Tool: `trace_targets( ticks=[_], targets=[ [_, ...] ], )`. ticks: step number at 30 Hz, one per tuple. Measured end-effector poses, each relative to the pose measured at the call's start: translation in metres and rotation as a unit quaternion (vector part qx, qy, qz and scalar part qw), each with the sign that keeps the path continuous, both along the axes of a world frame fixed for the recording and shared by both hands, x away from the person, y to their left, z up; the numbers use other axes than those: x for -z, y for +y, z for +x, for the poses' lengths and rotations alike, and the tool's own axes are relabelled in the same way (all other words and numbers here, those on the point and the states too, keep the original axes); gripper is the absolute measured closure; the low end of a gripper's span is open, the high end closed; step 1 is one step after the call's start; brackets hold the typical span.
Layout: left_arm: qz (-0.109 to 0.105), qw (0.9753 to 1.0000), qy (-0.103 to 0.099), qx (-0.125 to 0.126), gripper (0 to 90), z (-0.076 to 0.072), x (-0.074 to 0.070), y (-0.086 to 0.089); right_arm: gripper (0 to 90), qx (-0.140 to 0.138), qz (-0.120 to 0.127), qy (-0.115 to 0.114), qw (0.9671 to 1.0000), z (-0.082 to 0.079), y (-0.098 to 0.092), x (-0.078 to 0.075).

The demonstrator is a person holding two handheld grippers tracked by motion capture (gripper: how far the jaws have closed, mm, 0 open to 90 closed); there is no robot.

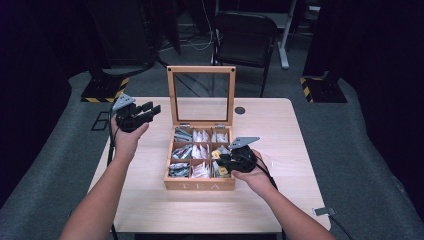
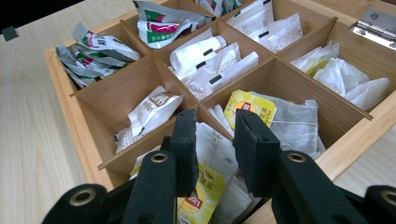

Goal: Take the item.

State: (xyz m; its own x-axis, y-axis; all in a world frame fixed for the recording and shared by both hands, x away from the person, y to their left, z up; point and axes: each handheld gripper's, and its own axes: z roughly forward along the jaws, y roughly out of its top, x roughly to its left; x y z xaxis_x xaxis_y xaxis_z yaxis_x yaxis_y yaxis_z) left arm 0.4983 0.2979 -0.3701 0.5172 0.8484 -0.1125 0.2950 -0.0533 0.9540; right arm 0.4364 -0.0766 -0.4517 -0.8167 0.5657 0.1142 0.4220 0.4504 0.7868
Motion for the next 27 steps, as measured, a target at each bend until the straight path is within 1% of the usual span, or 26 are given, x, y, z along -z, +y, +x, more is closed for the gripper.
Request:
trace_targets(
  ticks=[1,2,4,7,9,13,14,17,20,23,27],
  targets=[
    [0.0,1.0,0.0,-0.001,58.5,0.0,0.0,0.0,74.3,-0.001,0.0,0.004,1.0,-0.001,0.0,0.0],
    [0.0,1.0,0.0,-0.001,58.5,0.0,0.0,0.0,75.6,-0.006,-0.003,0.004,1.0,-0.001,0.0,0.0],
    [0.0,1.0,-0.001,-0.001,58.5,0.0,0.0,0.0,76.5,-0.006,-0.006,0.004,1.0,-0.002,0.0,0.0],
    [0.001,1.0,-0.001,-0.002,58.5,0.0,0.0,0.0,86.3,-0.006,-0.01,0.008,0.9999,-0.002,-0.001,0.0],
    [0.001,1.0,-0.001,-0.002,58.5,0.0,0.0,0.0,89.5,-0.008,-0.005,0.007,0.9999,-0.002,-0.001,-0.001],
    [0.0,1.0,-0.001,-0.002,58.5,0.0,0.0,0.0,90.0,-0.017,-0.005,0.005,0.9998,-0.004,-0.001,-0.003],
    [0.002,1.0,0.0,-0.003,58.5,0.0,0.0,0.0,90.0,-0.014,-0.003,0.006,0.9999,-0.005,0.0,-0.003],
    [0.0,1.0,0.0,-0.003,58.5,0.0,0.0,-0.001,90.0,-0.019,-0.002,0.0,0.9998,-0.007,-0.001,-0.005],
    [-0.001,1.0,-0.001,-0.004,58.5,0.0,0.0,0.0,90.0,-0.019,0.001,0.003,0.9998,-0.008,-0.001,-0.007],
    [0.002,1.0,0.001,-0.001,58.5,0.0,-0.001,0.001,90.0,-0.02,0.004,0.001,0.9998,-0.009,-0.002,-0.013],
    [0.001,1.0,0.0,-0.003,58.5,0.0,-0.001,0.0,90.0,-0.025,0.011,-0.01,0.9996,-0.009,-0.002,-0.023]
  ],
)
